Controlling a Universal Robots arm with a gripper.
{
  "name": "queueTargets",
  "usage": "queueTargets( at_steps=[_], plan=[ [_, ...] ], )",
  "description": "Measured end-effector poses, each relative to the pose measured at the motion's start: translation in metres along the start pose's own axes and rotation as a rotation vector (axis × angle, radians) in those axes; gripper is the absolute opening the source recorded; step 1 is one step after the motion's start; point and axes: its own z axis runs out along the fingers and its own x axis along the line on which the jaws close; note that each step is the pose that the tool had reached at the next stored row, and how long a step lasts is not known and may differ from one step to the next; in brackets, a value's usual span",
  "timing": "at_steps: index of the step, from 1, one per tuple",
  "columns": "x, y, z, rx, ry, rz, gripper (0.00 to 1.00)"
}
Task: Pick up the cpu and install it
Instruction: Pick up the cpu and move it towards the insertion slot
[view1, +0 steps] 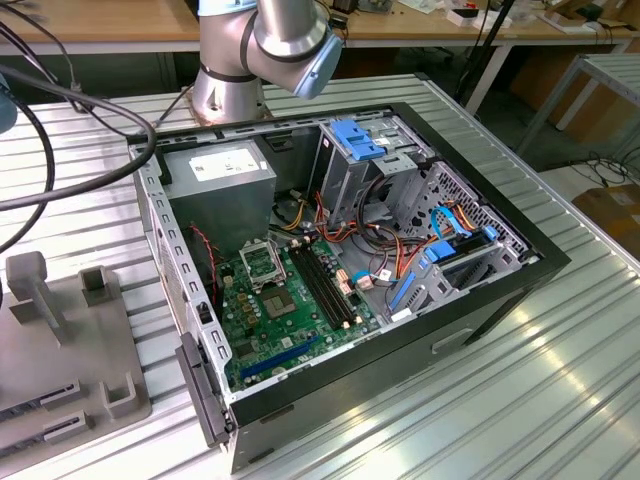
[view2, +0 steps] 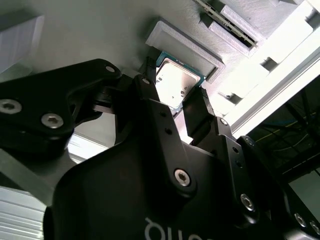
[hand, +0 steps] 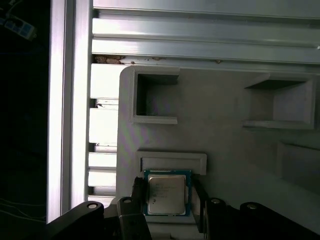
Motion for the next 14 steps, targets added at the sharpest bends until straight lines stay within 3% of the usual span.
queueTargets(
  at_steps=[14],
  plan=[
    [0.0001, 0.0000, -0.0045, 0.0001, 0.0003, 0.000, 0.47]
  ],
)
